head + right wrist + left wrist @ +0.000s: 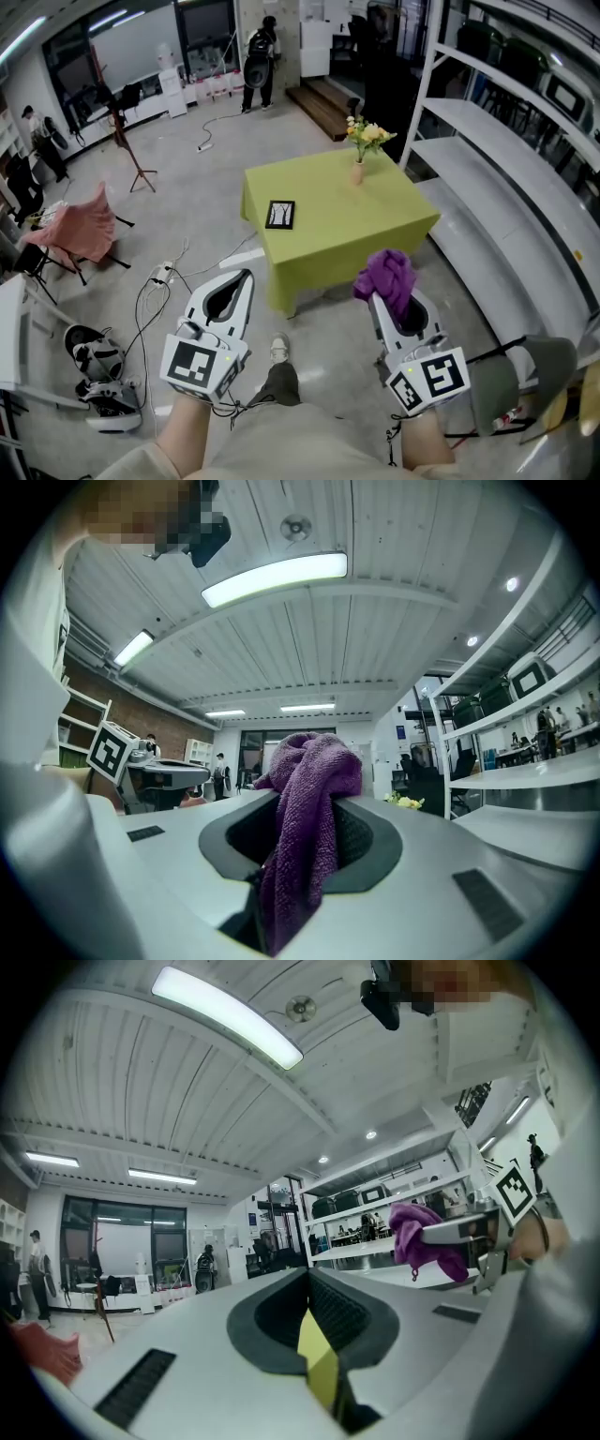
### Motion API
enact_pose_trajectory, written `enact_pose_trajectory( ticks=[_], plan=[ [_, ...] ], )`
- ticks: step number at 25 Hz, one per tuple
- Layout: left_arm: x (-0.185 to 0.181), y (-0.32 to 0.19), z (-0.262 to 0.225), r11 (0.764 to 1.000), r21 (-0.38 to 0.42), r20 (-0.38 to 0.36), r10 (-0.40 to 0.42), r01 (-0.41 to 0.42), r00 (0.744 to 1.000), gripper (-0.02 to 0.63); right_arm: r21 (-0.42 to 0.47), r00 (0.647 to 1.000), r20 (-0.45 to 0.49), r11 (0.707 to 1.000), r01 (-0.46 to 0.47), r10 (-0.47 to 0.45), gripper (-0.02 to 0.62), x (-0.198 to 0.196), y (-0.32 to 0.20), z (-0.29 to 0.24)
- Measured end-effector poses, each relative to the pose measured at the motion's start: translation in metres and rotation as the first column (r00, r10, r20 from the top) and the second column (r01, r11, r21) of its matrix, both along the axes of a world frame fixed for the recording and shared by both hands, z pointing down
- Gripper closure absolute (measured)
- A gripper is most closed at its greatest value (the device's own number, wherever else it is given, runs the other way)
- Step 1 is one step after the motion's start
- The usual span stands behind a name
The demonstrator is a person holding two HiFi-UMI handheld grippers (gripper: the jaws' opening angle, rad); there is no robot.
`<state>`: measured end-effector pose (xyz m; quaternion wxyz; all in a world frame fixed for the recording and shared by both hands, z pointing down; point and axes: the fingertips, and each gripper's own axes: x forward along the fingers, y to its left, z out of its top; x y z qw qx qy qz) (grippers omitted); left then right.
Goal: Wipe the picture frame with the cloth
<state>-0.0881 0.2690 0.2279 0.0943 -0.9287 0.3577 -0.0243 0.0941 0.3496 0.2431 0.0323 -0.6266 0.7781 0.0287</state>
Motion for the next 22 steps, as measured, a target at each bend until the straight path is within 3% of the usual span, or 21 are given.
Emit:
enact_pose_trajectory(
  ticks=[12, 22],
  plan=[
    [0.008, -0.084, 0.018, 0.999, -0.039, 0.002, -0.011, 0.011, 1.000, 0.598, -0.054, 1.000, -0.024, 0.999, -0.002, 0.001, 0.476, 0.006, -0.079, 0.023],
    [0.010, -0.203, 0.043, 0.993, -0.113, 0.029, 0.018, -0.014, 0.999, 0.598, -0.149, 0.999, -0.041, 0.989, -0.001, -0.005, 0.476, 0.000, -0.200, 0.043]
  ],
)
